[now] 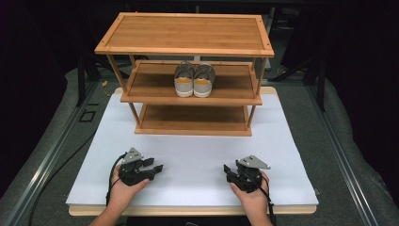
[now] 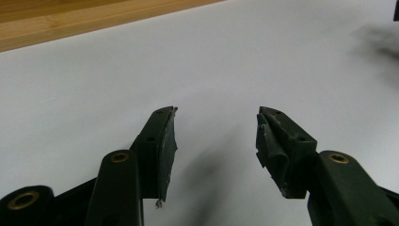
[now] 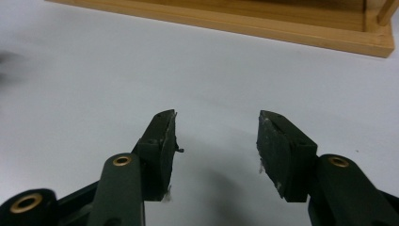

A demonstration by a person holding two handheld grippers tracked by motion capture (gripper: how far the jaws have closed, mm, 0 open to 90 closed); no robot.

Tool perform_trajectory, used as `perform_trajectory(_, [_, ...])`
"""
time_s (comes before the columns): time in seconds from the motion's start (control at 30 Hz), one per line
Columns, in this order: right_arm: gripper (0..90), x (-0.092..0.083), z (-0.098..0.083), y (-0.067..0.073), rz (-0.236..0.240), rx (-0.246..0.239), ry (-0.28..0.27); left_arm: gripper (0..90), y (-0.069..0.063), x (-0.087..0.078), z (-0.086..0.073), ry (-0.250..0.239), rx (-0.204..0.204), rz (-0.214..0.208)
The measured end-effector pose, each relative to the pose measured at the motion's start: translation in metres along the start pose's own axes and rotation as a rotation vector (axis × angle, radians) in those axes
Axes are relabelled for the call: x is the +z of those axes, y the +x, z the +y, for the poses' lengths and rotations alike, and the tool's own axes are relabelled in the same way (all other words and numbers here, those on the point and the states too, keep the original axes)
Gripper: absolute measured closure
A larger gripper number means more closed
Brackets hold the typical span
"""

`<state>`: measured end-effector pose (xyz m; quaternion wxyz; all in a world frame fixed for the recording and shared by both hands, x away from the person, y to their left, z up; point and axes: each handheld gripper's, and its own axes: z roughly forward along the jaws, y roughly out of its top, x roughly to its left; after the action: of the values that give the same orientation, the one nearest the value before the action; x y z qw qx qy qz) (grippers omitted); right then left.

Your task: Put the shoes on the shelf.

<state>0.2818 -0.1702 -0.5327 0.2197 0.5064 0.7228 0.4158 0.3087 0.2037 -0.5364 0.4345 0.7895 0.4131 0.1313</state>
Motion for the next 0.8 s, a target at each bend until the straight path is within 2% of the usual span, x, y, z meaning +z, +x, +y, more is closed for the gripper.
perform_trajectory(0.3, [47.2, 0.007, -0.002, 0.010, 0.004, -0.041, 0.032, 47.7, -0.007, 0.007, -0.002, 0.027, 0.035, -0.017])
perform_trajectory(0.37, [47.1, 0.008, -0.003, 0.011, 0.040, -0.041, 0.029, 47.6, -0.008, 0.008, -0.002, 0.032, 0.036, -0.022])
perform_trajectory(0.47, [47.1, 0.009, -0.003, 0.013, 0.037, -0.047, 0.036, 47.6, -0.008, 0.008, -0.002, 0.037, 0.036, -0.025])
perform_trajectory(0.8, [46.9, 0.009, -0.004, 0.010, 0.054, -0.014, 0.037, 47.4, -0.007, 0.008, -0.002, 0.036, 0.016, -0.025])
